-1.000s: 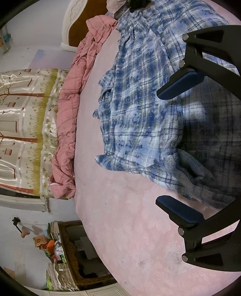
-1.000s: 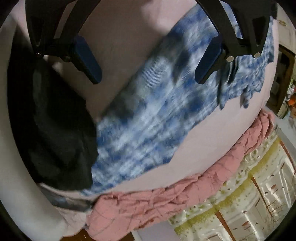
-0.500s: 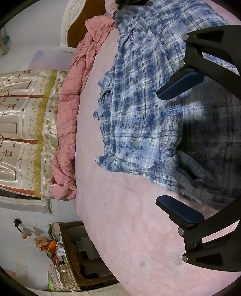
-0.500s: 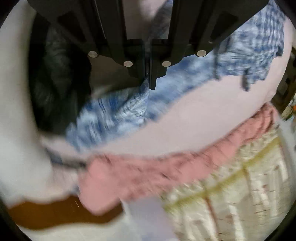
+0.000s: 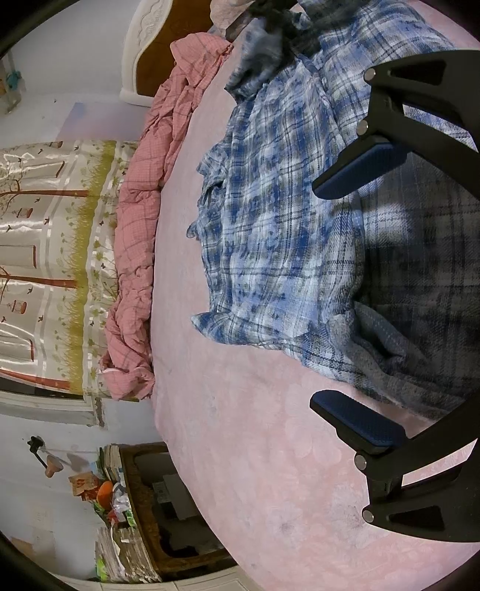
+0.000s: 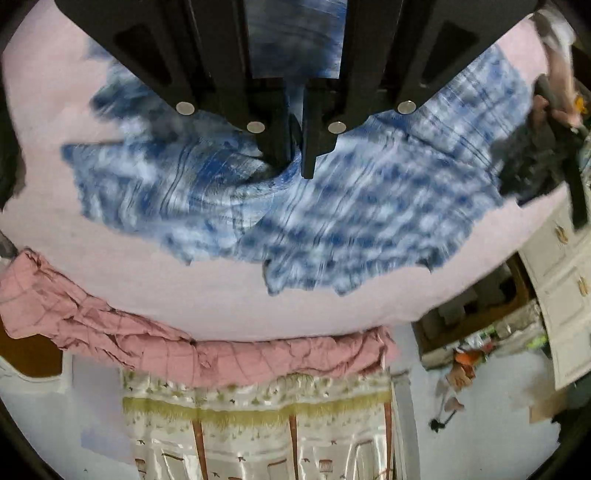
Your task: Fold large clothes
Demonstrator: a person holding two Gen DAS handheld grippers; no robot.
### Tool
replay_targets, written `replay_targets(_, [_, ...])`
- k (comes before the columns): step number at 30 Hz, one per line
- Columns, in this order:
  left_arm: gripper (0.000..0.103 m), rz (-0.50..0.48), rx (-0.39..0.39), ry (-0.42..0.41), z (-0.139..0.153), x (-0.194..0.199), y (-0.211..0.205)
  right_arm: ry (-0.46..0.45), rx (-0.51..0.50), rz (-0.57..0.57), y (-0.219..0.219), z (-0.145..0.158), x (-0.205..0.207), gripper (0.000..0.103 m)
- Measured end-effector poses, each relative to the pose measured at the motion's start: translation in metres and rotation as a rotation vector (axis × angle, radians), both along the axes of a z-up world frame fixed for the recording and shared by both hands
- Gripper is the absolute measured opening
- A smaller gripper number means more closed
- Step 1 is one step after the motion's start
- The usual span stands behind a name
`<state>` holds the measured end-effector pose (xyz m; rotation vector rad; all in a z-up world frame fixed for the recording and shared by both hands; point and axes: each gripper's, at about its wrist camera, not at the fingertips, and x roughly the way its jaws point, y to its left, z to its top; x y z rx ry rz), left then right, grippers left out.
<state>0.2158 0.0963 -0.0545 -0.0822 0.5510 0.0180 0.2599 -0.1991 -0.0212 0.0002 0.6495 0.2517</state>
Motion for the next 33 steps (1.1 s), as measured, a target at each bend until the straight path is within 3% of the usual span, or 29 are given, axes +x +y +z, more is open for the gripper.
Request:
replay_targets(2, [0.102,0.000,0.006,-0.001,0.000,0.000,0.000,-0.033,-0.057,-0.033,0.014,-0.019,-0.005,0.012])
replay_targets(4, [0.102,-0.001,0.018,-0.007,0.001,-0.001,-0.002,-0.025,-0.094,-0.036,0.020,-0.030,-0.009,0.030])
replay_targets(6, [0.102,-0.001,0.028,-0.013,0.003,-0.002,-0.003,-0.035,-0.096,-0.051,0.022,-0.031,-0.014,0.075])
replay_targets(8, [0.102,-0.001,0.032,-0.017,0.003,-0.003,-0.003,-0.046,-0.110,-0.110,0.020,-0.031,-0.019,0.088])
replay_targets(16, [0.102,0.003,0.018,-0.012,0.003,-0.003,-0.002,0.012,0.046,-0.137,-0.022,-0.016,-0.029,0.088])
replay_targets(22, [0.102,0.003,0.019,-0.011,0.003,-0.003,-0.002,-0.031,0.225,-0.360,-0.110,0.018,-0.027,0.092])
replay_targets(25, [0.102,0.002,0.020,-0.011,0.003,-0.003,-0.002,0.032,0.319,-0.492,-0.160,0.015,-0.015,0.099])
replay_targets(28, [0.102,0.003,0.021,-0.008,0.003,-0.003,-0.002,0.174,0.393,-0.612,-0.203,-0.008,0.011,0.099])
replay_targets(31, [0.102,0.004,0.020,-0.009,0.002,-0.003,-0.002,0.284,0.465,-0.581,-0.226,-0.031,0.042,0.092])
replay_targets(33, [0.102,0.003,0.020,-0.008,0.002,-0.002,-0.002,0.312,0.442,-0.564,-0.229,-0.040,0.057,0.084])
